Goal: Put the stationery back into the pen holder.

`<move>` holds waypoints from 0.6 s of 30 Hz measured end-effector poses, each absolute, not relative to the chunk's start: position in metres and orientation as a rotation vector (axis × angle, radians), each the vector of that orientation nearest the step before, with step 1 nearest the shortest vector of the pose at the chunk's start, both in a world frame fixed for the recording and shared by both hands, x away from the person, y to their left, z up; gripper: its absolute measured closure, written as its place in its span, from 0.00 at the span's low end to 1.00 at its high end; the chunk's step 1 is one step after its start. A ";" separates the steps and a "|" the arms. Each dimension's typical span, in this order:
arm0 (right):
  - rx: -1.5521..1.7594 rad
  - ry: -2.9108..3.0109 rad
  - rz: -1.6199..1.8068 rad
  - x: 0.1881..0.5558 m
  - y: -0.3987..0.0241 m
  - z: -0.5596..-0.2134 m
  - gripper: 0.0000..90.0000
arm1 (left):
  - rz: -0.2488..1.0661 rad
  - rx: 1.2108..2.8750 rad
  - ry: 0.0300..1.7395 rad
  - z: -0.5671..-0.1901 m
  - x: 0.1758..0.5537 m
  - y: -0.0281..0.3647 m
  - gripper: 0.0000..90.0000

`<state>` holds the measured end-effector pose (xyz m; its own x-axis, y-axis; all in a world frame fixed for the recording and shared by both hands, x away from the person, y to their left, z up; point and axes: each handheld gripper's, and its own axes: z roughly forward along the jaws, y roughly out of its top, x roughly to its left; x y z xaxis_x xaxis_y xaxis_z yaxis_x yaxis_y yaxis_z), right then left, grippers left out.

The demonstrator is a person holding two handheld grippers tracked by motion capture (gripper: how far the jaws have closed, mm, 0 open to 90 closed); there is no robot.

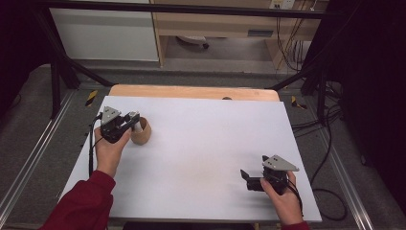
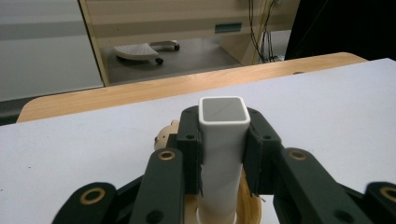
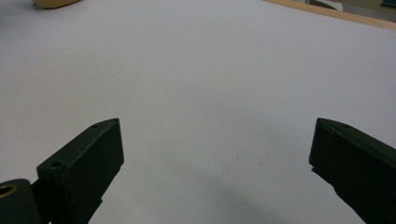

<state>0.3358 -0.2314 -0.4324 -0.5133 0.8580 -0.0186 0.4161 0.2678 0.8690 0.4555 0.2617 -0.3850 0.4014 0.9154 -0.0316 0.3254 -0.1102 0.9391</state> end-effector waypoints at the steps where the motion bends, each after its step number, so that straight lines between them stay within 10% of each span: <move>1: 1.147 2.049 1.176 0.336 -0.231 -0.432 0.04 | 0.736 1.656 1.109 -0.386 0.456 0.261 0.79; 18: 1.151 2.046 1.178 0.336 -0.232 -0.432 0.04 | 0.741 1.662 1.110 -0.392 0.455 0.259 0.79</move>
<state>0.3357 -0.2316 -0.4321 -0.5110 0.8594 -0.0162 0.4177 0.2648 0.8692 0.4555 0.2587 -0.3917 0.3995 0.9163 -0.0260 0.3278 -0.1163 0.9376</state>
